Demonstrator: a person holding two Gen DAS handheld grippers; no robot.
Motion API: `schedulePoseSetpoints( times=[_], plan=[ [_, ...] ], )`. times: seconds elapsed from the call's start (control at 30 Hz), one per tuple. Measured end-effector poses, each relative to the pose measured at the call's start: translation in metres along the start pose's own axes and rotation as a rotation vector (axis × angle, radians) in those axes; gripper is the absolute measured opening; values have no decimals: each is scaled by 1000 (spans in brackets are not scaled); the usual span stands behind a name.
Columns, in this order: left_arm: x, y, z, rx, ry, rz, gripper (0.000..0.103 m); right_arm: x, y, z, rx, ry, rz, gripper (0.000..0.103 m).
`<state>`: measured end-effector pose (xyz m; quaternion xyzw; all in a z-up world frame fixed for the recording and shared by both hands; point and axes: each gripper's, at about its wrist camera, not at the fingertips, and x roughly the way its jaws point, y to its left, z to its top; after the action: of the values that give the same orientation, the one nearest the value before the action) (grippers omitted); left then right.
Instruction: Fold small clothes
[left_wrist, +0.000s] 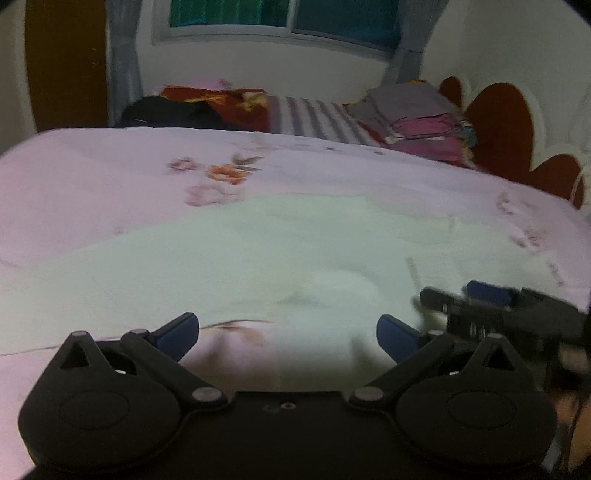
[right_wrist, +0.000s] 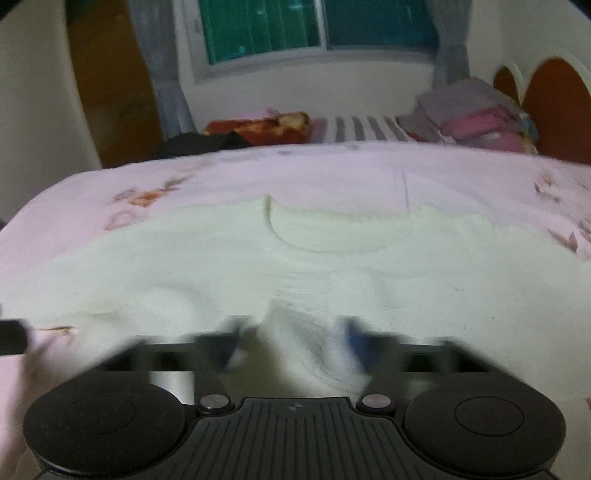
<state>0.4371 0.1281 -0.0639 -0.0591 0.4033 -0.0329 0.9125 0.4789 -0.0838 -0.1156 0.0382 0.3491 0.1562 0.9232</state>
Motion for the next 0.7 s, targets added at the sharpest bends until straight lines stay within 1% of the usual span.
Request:
schedulePoseSetpoints(
  times=[0.03, 0.07, 0.1, 0.13, 0.17, 0.2, 0.27, 0.3, 0.37, 0.4, 0.43, 0.5, 0.53, 0.57, 0.63, 0.7],
  plan=[
    [4, -6, 1, -4, -1, -23, 101, -8, 0, -4, -20, -17, -1, 73],
    [10, -11, 2, -8, 0, -40, 95, -13, -3, -7, -27, -12, -5, 73],
    [17, -20, 3, -14, 7, -66, 92, -18, -9, -12, -17, -3, -6, 68],
    [24, -27, 4, -20, 14, -90, 84, -25, -19, -18, 7, -2, -1, 61],
    [32, -36, 3, -28, 26, -121, 75, -30, -29, -22, 35, 3, -5, 46],
    [42, -45, 3, -41, 47, -160, 72, -39, -41, -27, 75, 13, -29, 37],
    [63, -62, 3, -73, 95, -237, 60, -49, -65, -32, 149, 15, -62, 31],
    [73, -69, 3, -92, 110, -270, 59, -56, -78, -35, 185, 13, -80, 31],
    [94, -78, 4, -140, 148, -313, 53, -64, -100, -38, 232, 13, -115, 31],
    [101, -79, 5, -164, 153, -332, 53, -70, -109, -38, 247, 12, -124, 31],
    [105, -82, 5, -184, 144, -344, 50, -73, -118, -39, 262, 13, -132, 31],
    [117, -86, 11, -201, 145, -366, 29, -73, -132, -40, 288, 30, -121, 31],
    [121, -88, 13, -197, 146, -378, 3, -72, -135, -41, 294, 31, -121, 31],
    [124, -89, 17, -192, 145, -388, 3, -72, -138, -42, 299, 33, -119, 31],
    [117, -85, 26, -174, 83, -390, 3, -70, -140, -44, 314, 27, -115, 31],
    [105, -75, 37, -147, 31, -371, 3, -69, -139, -43, 313, 23, -118, 31]
  ],
)
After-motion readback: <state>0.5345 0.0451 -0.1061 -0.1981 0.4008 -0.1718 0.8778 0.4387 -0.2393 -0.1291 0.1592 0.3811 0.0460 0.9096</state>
